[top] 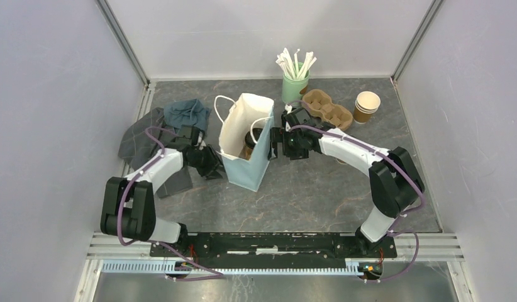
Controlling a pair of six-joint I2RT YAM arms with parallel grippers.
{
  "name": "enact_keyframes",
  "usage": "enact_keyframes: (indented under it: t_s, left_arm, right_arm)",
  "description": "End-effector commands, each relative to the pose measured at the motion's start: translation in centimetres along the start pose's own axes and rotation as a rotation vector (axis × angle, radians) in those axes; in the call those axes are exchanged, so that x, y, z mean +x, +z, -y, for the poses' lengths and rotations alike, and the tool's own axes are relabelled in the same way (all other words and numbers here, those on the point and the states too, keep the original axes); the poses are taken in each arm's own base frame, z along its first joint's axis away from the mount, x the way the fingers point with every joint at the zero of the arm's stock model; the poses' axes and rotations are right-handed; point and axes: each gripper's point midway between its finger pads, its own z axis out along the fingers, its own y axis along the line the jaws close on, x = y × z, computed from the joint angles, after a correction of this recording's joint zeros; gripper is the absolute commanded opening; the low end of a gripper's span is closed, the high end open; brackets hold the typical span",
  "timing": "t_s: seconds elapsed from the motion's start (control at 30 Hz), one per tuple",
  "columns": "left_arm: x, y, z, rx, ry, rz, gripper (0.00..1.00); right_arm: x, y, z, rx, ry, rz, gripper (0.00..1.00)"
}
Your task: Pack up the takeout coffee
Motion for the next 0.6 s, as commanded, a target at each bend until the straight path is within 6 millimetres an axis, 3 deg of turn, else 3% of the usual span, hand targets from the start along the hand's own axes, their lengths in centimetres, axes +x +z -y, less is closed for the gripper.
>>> enact_keyframes:
  t_s: [0.0, 0.27, 0.37, 0.57]
  left_arm:
    - [2.8, 0.6, 5.7, 0.15, -0.047, -0.02, 0.43]
    - [8.6, 2.9, 10.4, 0.218, -0.119, -0.034, 0.44]
    - [9.9, 3.5, 12.5, 0.265, -0.139, -0.013, 0.44]
    - [12.7, 4.3, 15.4, 0.273, -0.081, -0.028, 0.44]
  right_arm:
    - [-2.2, -0.8, 0.8, 0.01, 0.005, 0.017, 0.98]
    - [-3.6, -0.5, 5.3, 0.024, -0.059, -0.038, 0.98]
    - [-4.0, -0.2, 5.7, -0.003, -0.149, -0.054, 0.98]
    - [-4.7, -0.5, 4.5, -0.083, -0.276, -0.084, 0.98]
